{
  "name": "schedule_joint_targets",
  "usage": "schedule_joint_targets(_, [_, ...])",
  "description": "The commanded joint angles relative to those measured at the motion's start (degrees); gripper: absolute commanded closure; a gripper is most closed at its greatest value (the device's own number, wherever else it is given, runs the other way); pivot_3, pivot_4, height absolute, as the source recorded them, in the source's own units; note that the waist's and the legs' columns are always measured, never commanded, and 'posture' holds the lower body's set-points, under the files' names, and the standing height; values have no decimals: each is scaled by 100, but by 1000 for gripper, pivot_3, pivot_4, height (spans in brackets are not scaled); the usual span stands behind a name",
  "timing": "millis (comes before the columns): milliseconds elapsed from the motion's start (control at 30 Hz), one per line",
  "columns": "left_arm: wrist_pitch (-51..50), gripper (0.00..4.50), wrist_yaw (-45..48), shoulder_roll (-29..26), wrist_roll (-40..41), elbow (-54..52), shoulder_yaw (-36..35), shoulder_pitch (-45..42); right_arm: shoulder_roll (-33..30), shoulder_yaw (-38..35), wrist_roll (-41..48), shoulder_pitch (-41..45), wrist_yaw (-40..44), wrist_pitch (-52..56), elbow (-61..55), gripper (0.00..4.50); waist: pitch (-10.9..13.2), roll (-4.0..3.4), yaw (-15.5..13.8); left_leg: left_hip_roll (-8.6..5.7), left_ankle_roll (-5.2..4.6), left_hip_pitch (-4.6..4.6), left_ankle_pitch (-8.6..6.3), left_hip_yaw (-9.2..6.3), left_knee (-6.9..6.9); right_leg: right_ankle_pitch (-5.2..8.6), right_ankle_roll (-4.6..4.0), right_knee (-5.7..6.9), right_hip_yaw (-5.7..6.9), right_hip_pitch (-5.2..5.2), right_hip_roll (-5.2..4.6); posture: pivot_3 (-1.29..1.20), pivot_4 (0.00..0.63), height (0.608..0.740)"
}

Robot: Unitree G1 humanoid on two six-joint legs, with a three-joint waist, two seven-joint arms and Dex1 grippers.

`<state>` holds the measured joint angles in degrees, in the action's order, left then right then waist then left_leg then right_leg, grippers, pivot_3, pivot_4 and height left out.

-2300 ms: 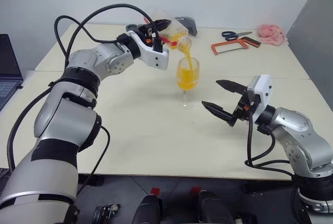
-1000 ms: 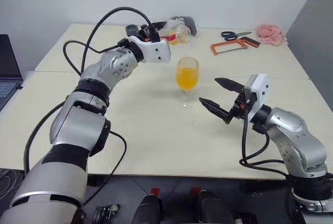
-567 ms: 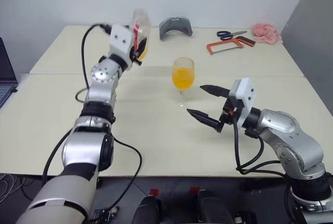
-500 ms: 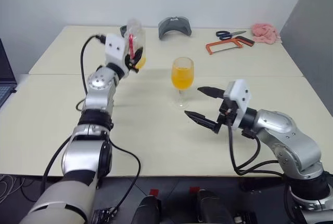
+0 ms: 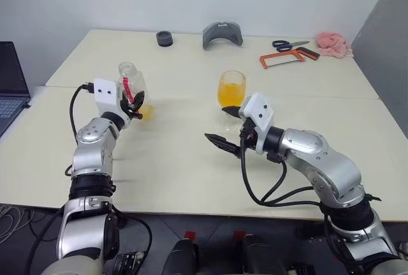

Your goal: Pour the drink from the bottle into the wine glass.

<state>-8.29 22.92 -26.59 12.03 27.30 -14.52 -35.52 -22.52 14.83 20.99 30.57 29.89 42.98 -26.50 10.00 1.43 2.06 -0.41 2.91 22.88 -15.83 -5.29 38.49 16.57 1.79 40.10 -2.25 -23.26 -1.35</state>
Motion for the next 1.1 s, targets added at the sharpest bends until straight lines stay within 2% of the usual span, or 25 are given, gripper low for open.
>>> schedule_joint_targets(33, [302, 2839, -72, 26, 85, -61, -143, 0, 37, -12, -52, 139, 35, -78, -115, 0, 0, 0, -6, 0, 0, 0, 0, 0, 0, 0, 0, 0, 0, 0, 0, 0, 150, 740])
schedule_joint_targets(167, [580, 2839, -119, 100, 62, 226, -153, 55, 60, 13, -104, 154, 67, -82, -101, 0, -1, 1, -5, 0, -4, -3, -2, 4, -1, 0, 0, 0, -2, 0, 2, 0, 150, 740])
schedule_joint_targets(433, [743, 226, -129, 150, 65, 148, -123, 242, 54, 8, -158, 113, 125, -38, -148, 0, -2, 2, -6, 0, -7, -2, -4, 4, -1, 0, 0, 1, -3, -1, 4, 0, 150, 740])
schedule_joint_targets(467, [757, 23, -126, 148, 58, 124, -112, 267, 53, 8, -164, 108, 135, -35, -149, 0, -2, 2, -5, 0, -7, -2, -4, 4, -1, 0, -1, 1, -3, -1, 4, 0, 150, 740])
schedule_joint_targets(633, [756, 23, 3, 133, 48, -198, -17, 527, -41, 56, -298, -43, 211, -176, -112, 0, -2, 3, -7, 1, -8, -2, -5, 3, -2, 0, -1, 0, -2, -1, 3, 0, 150, 740])
schedule_joint_targets(767, [736, 23, 91, 128, 81, -788, 14, 998, -225, 183, -738, -568, 197, -887, 24, 0, -6, 9, -11, 2, -8, -2, -5, 4, -4, 0, 0, -1, -3, -1, 1, 0, 150, 740])
schedule_joint_targets(900, [434, 23, -47, 140, 167, -1450, -77, 1535, 30, -28, -931, -1367, -94, -1725, 232, 0, -7, 10, -10, 7, -9, -5, -5, 6, -11, 0, -1, -4, -5, -1, 2, 0, 150, 740])
schedule_joint_targets(1100, [-132, 23, -394, 296, 285, -2500, -127, 2205, 773, -745, -962, -2285, -810, -2889, 662, 0, -8, 10, -15, 9, -12, -7, -7, 8, -11, 0, 0, -5, -7, 4, 3, 0, 150, 740])
